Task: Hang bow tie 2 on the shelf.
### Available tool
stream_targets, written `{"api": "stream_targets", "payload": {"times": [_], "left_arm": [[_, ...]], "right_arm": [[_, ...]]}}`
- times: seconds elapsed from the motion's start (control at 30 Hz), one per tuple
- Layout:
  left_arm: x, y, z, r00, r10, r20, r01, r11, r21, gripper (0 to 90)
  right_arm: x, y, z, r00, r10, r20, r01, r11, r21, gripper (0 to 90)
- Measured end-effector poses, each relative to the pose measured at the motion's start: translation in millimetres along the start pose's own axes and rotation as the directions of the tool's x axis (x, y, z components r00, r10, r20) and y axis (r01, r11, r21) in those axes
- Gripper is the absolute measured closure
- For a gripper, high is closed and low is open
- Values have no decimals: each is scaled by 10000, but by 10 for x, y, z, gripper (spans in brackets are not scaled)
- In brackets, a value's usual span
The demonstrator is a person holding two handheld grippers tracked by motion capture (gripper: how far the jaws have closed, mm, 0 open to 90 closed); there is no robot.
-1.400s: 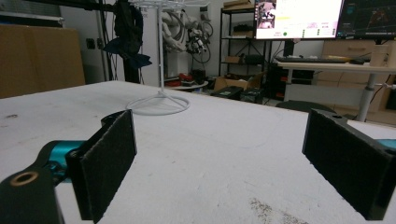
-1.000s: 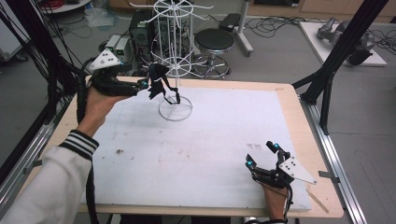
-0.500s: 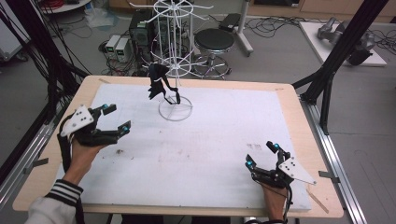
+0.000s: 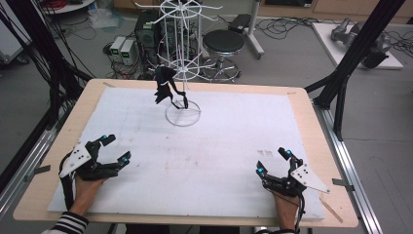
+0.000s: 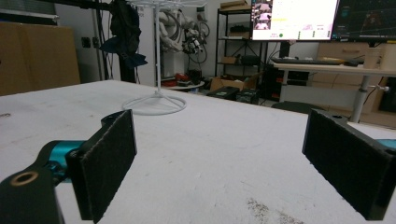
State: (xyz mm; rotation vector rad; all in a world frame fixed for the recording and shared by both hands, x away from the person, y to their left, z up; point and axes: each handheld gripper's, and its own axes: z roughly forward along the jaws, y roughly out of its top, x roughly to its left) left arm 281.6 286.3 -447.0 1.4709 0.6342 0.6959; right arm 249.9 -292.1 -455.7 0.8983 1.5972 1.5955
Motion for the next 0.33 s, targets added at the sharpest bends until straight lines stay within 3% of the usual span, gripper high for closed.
{"api": "stream_targets", "payload": {"times": [0.17,0.33], "left_arm": [[4,-67,26,10000,-1,9,1,9999,140,158],[22,-80,2,9997,-235,-39,234,9996,-136,152]], "right_arm": [[-1,0,-1,10000,-7,-11,7,10000,13,93],[4,0,0,10000,-16,-13,16,10000,44,93]]}}
